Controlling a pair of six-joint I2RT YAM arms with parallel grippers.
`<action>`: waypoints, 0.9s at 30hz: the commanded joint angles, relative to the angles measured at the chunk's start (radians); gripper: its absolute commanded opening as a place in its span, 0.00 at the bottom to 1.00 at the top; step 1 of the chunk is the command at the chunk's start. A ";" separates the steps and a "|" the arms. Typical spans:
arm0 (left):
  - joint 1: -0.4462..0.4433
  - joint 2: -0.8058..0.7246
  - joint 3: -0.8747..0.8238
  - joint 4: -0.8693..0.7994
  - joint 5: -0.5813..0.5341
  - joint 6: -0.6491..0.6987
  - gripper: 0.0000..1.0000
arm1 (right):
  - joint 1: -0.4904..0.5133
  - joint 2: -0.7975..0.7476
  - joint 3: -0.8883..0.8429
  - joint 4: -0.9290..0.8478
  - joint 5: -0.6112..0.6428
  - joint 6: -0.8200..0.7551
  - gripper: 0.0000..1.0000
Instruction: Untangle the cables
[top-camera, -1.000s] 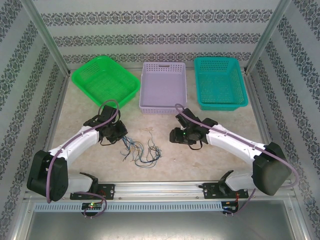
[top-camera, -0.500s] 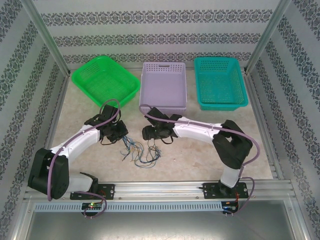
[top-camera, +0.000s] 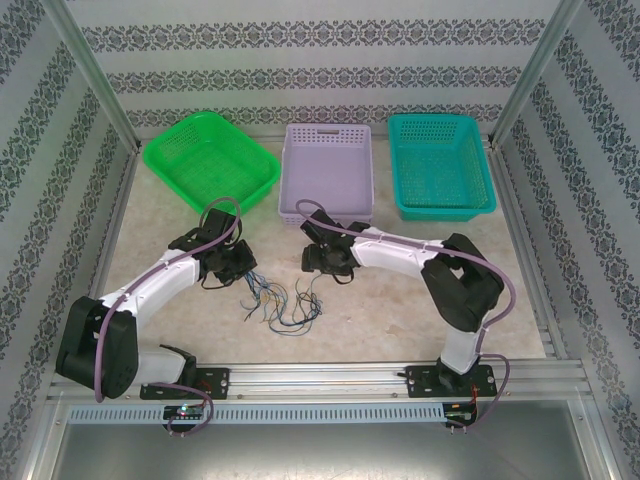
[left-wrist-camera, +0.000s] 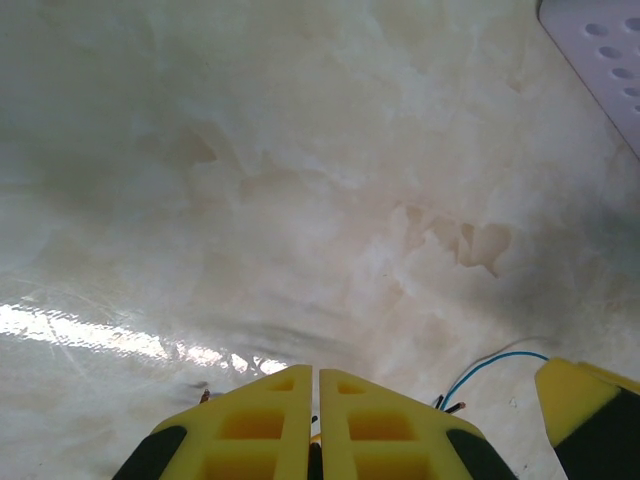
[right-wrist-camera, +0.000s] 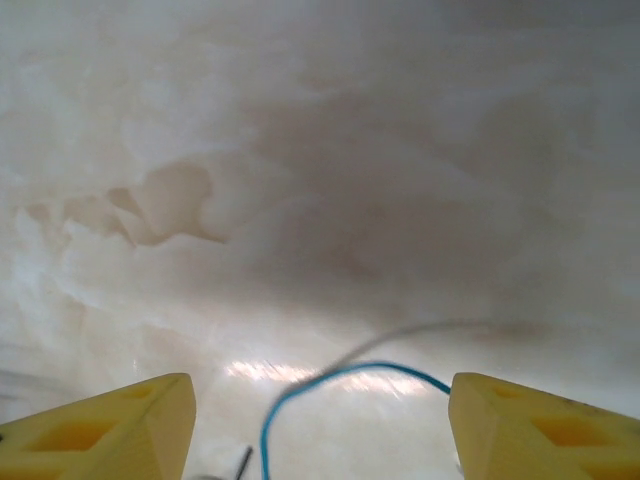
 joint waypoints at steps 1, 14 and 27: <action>0.010 -0.002 0.034 -0.006 0.007 0.014 0.00 | 0.016 -0.112 -0.042 -0.101 0.072 0.127 0.72; 0.010 -0.006 0.013 0.164 0.187 0.061 0.00 | 0.067 -0.119 -0.072 0.102 -0.084 0.143 0.47; 0.010 0.000 0.027 0.192 0.235 0.142 0.00 | 0.051 -0.003 -0.021 0.276 -0.449 0.077 0.37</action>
